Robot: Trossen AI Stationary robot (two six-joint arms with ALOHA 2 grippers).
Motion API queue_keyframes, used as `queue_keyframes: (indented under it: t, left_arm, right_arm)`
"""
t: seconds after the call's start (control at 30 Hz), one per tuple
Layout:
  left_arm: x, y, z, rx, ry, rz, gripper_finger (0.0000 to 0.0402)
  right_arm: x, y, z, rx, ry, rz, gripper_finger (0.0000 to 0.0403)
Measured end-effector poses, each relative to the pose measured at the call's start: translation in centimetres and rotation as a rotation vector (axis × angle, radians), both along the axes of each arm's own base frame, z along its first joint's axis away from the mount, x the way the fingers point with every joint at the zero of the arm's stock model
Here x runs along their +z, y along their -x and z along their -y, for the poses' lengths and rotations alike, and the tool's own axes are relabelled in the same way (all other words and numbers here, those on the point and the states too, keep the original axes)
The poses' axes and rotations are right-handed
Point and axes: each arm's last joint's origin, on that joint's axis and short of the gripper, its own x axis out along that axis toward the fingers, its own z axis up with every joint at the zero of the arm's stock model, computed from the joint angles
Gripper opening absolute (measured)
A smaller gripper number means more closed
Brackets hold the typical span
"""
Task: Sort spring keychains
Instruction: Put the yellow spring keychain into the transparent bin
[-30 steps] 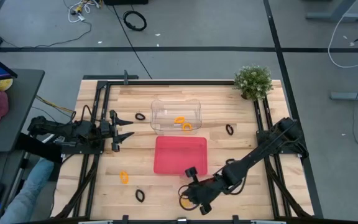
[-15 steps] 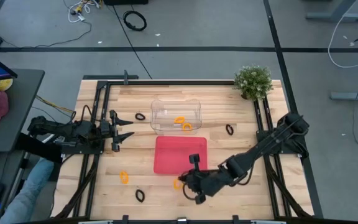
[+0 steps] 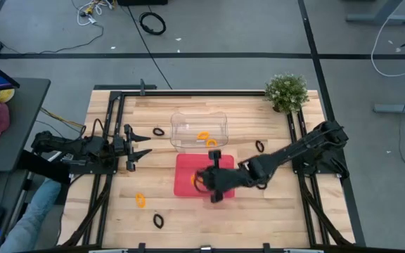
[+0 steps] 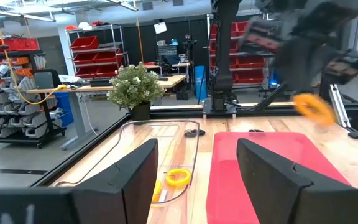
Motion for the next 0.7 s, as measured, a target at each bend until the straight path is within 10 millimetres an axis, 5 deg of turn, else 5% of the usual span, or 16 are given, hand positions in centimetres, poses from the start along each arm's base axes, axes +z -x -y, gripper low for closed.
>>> queue_keyframes:
  t: [0.7]
  left_arm:
    - [0.0,0.0,0.0,0.000,0.000,0.000,0.0222]
  right_arm:
    - [-0.1,-2.6,13.8,-0.181,0.061,-0.054,0.0000]
